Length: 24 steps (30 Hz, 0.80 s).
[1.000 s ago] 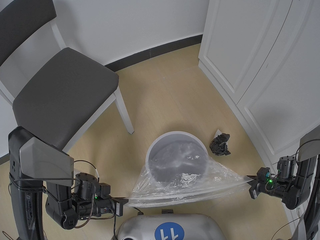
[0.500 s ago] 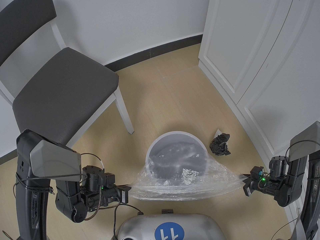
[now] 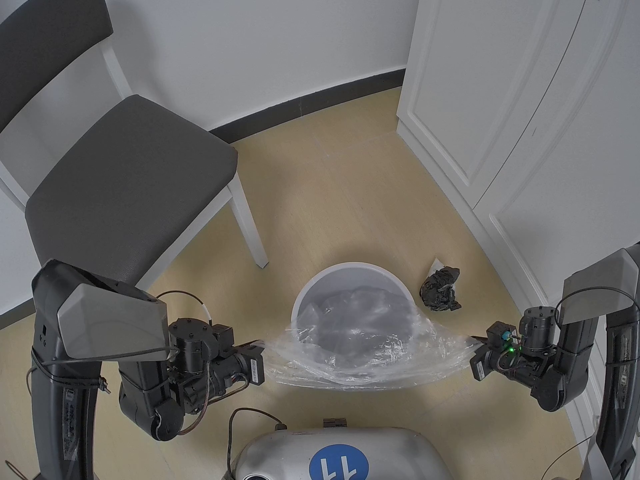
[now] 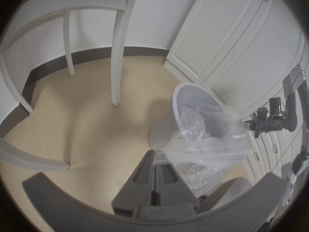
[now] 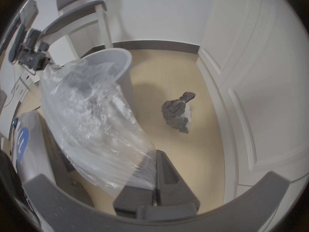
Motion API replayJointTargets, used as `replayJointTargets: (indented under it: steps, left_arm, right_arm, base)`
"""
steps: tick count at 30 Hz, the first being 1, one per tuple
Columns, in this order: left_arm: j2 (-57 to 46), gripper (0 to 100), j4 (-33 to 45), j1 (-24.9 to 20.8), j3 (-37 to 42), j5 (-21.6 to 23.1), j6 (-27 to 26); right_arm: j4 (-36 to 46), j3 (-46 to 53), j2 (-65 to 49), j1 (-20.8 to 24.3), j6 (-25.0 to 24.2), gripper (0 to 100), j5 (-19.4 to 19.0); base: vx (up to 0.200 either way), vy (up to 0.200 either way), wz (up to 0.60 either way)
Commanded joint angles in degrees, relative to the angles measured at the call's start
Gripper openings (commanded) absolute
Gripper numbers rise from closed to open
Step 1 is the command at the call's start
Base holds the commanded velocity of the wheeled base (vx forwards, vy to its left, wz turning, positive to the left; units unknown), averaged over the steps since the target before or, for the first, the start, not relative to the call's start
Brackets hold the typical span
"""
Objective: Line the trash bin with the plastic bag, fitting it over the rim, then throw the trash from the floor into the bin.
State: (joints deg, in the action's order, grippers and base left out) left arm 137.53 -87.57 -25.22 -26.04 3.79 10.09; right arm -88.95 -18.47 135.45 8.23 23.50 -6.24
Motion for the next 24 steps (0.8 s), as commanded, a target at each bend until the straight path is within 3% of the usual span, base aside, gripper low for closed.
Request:
replayJointTargets:
  steps: [1,9,12,24]
  left_arm:
    - [-1.92,0,-0.24,-1.14,-2.0,-2.3,0.28]
    - [-4.73,0,-0.24,-1.23,-1.82,-3.62,0.28]
    - [-3.59,0,-0.24,-1.67,-1.47,-3.62,0.28]
    - [-2.36,0,-0.24,-1.58,-0.42,-3.7,-0.07]
  right_arm:
    - [-1.05,-2.8,-1.15,2.32,-2.5,0,1.85]
    - [-1.05,-4.38,-2.73,4.34,-6.98,0,4.13]
    - [-1.05,-4.12,-1.77,4.69,-6.98,0,5.54]
    - [-1.05,-2.19,-0.89,3.46,-5.22,0,5.19]
  base:
    - [0.0,0.0,0.0]
    - [0.0,0.0,0.0]
    - [0.0,0.0,0.0]
    - [0.0,0.0,0.0]
